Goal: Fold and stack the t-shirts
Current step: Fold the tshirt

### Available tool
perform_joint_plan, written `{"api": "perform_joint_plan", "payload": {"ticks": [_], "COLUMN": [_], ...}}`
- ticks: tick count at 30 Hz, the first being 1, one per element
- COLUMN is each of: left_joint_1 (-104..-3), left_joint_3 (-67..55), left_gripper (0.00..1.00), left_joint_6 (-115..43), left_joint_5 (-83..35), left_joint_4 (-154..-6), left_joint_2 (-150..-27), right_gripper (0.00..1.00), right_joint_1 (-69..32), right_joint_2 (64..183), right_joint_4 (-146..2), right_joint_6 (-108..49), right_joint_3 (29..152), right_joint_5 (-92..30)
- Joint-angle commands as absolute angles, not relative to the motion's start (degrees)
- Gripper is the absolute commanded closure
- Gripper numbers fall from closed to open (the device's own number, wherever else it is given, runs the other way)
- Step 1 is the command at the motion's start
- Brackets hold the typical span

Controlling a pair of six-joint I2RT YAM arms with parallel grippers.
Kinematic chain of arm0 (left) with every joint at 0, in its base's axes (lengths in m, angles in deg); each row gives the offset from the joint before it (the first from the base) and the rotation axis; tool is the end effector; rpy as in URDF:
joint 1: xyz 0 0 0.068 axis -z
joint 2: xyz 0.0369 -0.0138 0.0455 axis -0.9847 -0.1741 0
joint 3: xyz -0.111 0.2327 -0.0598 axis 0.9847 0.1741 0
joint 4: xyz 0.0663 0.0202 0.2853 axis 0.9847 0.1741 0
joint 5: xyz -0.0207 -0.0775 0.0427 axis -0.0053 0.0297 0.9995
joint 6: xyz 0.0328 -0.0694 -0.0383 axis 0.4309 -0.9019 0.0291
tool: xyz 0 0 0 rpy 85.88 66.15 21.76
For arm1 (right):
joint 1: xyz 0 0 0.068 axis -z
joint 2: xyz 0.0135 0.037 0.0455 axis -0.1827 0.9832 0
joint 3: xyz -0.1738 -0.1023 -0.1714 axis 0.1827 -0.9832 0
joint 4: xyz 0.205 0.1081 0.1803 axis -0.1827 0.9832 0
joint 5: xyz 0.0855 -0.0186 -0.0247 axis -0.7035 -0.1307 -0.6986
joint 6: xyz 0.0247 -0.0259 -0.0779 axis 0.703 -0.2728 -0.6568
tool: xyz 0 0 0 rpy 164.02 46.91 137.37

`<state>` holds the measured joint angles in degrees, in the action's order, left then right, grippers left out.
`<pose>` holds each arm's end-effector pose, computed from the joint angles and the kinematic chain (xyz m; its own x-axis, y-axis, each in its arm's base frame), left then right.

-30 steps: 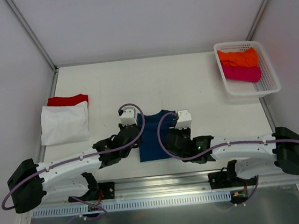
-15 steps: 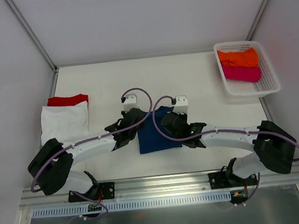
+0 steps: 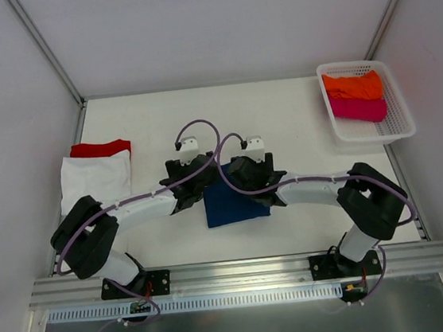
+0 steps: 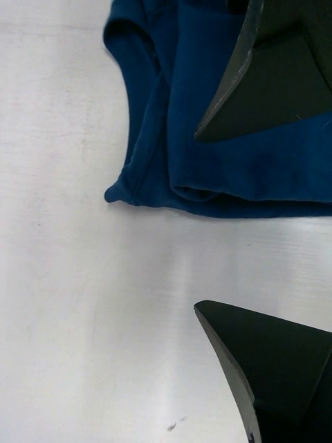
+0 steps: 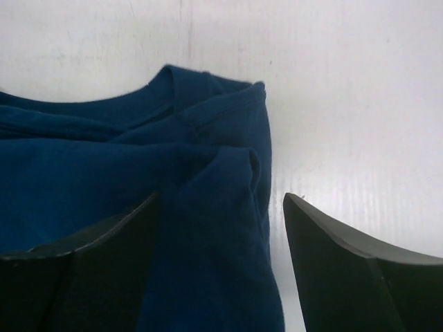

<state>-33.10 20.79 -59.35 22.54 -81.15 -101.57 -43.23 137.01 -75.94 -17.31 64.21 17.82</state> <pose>0.2800 -0.2307 0.1384 -0.4991 -0.1294 -0.8568 -0.0455 0.9913 -0.1232 0.2624 0.2738 0.1215 -0.4828 -0.2392 -0.8424 -0.1704 0.9692 -0.1776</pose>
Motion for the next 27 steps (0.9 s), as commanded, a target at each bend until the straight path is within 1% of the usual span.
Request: {"api": "perform_joint_plan", "payload": {"ticks": [1,3,5,7,8,9,10,11,12,13,16,22,27], "left_joint_1": [-32.34,-31.90,-31.81,-31.81,-31.81,-31.81,-31.81,-31.81,-31.72,-31.72,-31.81,-31.90,-31.90], "left_joint_3": [20.55,21.61,21.61,21.70,21.61,21.61,21.70,21.79,21.79,21.88,22.66,23.63,23.63], "left_gripper": [0.01,0.01,0.08,0.20,0.42,0.59,0.77,1.00,1.00,1.00,1.00,1.00,1.00], "left_joint_6": [-58.36,-57.05,-56.17,-56.25,-57.21,-57.83,-58.61,-60.28,-60.81,-61.26,-62.40,-63.63,-64.42], "left_joint_5": [27.74,26.69,24.67,20.02,18.26,16.59,14.05,13.16,12.45,11.84,8.24,2.52,-0.82], "left_joint_4": [-79.83,-80.62,-80.71,-80.71,-80.63,-80.63,-80.71,-80.71,-80.80,-80.98,-84.13,-90.81,-92.93], "left_joint_2": [-93.02,-87.30,-83.27,-81.84,-81.49,-81.66,-82.01,-83.23,-84.02,-84.99,-89.20,-92.99,-97.04], "right_gripper": [0.24,0.24,0.23,0.24,0.25,0.38,0.55,0.74,0.93,1.00,0.99,1.00,0.99], "right_joint_1": [-43.88,-45.19,-46.25,-46.69,-46.87,-47.04,-47.04,-47.04,-47.04,-46.96,-46.96,-46.87,-46.78], "right_joint_2": [127.59,123.79,118.87,116.14,114.21,113.67,113.40,113.92,114.54,115.41,120.51,131.22,135.11], "right_joint_4": [-76.32,-75.97,-75.01,-74.65,-74.65,-75.17,-75.18,-75.18,-75.18,-75.26,-76.23,-78.42,-78.96], "right_joint_6": [-22.83,-25.90,-26.80,-26.71,-26.36,-26.19,-25.49,-25.05,-24.43,-24.08,-23.29,-20.91,-18.63], "right_joint_3": [65.11,64.49,63.78,63.08,61.95,61.41,61.06,60.53,60.53,60.53,61.93,65.80,66.86], "right_joint_5": [22.32,25.31,26.11,23.84,23.22,22.25,20.51,19.88,19.26,17.60,13.39,6.62,4.14]}}
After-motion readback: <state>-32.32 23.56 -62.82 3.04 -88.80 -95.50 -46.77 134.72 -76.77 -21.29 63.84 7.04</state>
